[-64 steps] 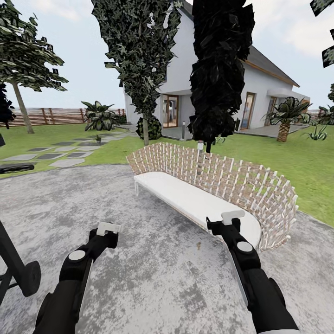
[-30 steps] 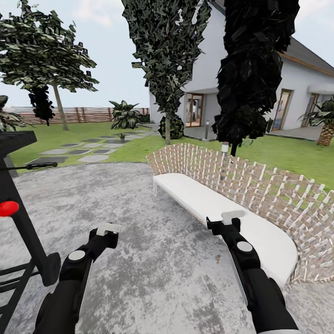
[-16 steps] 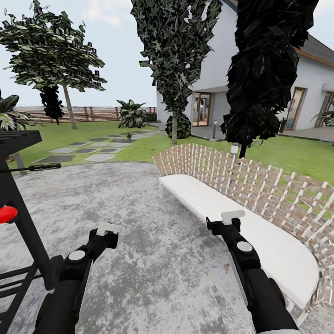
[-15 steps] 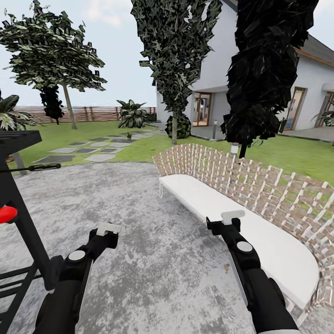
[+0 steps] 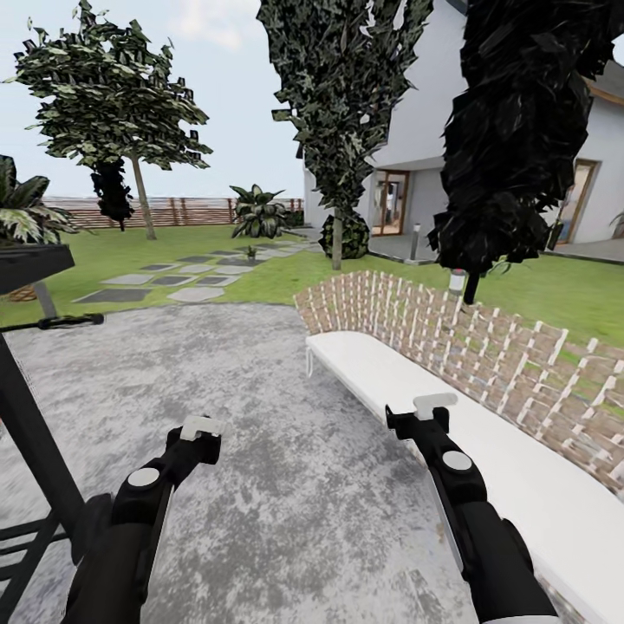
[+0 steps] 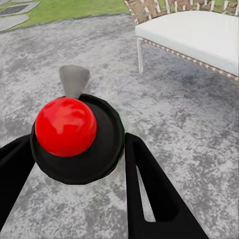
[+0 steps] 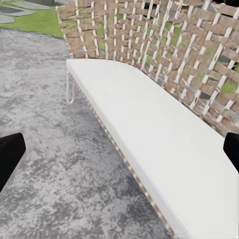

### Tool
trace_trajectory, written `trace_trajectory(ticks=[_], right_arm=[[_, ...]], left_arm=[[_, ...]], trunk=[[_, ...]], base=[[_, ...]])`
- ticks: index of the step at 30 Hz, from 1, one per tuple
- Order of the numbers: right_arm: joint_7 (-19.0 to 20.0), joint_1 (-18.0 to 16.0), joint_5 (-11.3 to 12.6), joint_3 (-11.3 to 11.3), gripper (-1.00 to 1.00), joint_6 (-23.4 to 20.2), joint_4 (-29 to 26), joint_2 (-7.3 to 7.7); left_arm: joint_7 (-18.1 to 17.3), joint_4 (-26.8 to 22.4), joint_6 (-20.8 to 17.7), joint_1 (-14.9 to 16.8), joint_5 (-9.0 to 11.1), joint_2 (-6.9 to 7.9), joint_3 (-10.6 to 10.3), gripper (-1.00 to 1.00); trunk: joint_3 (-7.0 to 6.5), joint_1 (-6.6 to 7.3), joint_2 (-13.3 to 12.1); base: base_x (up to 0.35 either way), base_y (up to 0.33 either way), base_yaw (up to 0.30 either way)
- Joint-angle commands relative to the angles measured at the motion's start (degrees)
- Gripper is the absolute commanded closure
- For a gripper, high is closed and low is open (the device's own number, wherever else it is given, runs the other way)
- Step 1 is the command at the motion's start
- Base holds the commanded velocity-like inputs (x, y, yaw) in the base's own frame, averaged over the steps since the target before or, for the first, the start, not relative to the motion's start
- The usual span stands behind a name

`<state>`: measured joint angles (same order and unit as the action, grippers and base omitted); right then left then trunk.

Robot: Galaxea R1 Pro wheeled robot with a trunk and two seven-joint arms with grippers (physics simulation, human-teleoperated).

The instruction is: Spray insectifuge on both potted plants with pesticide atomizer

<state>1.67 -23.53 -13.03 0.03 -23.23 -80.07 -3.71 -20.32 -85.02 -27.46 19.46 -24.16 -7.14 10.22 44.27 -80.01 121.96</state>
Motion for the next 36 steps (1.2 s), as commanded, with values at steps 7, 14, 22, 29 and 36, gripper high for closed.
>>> trace_trajectory(ticks=[7, 14, 22, 29, 36], right_arm=[[0.1, 0.0, -0.6, 0.0, -1.0, -0.4, -0.1, -0.03], [0.1, 0.0, -0.6, -0.1, -1.0, -0.4, -0.1, 0.0], [0.1, 0.0, -0.7, -0.1, -1.0, -0.4, -0.1, -0.02], [0.1, 0.0, -0.7, -0.1, -1.0, -0.4, -0.1, -0.01], [0.1, 0.0, -0.7, -0.1, -1.0, -0.4, -0.2, 0.01]], left_arm=[[-0.6, -0.1, -0.1, 0.1, -0.6, -0.07, 0.1, 1.0], [-0.6, -0.1, -0.1, 0.1, -0.6, -0.07, 0.1, 1.0], [-0.5, -0.1, -0.1, 0.1, -0.6, -0.07, 0.1, 1.0], [-0.5, -0.1, -0.1, 0.1, -0.6, -0.07, 0.1, 1.0], [-0.5, 0.0, -0.1, 0.1, -0.6, -0.07, 0.1, 1.0]], trunk=[[0.08, -0.03, 0.0], [0.08, -0.03, 0.0], [0.08, -0.03, 0.0], [0.08, -0.03, 0.0], [0.08, -0.03, 0.0]], base=[[0.308, -0.141, 0.091], [0.052, -0.025, 0.247], [0.016, -0.001, 0.256], [0.214, 0.0, 0.256], [0.333, 0.0, 0.069]])
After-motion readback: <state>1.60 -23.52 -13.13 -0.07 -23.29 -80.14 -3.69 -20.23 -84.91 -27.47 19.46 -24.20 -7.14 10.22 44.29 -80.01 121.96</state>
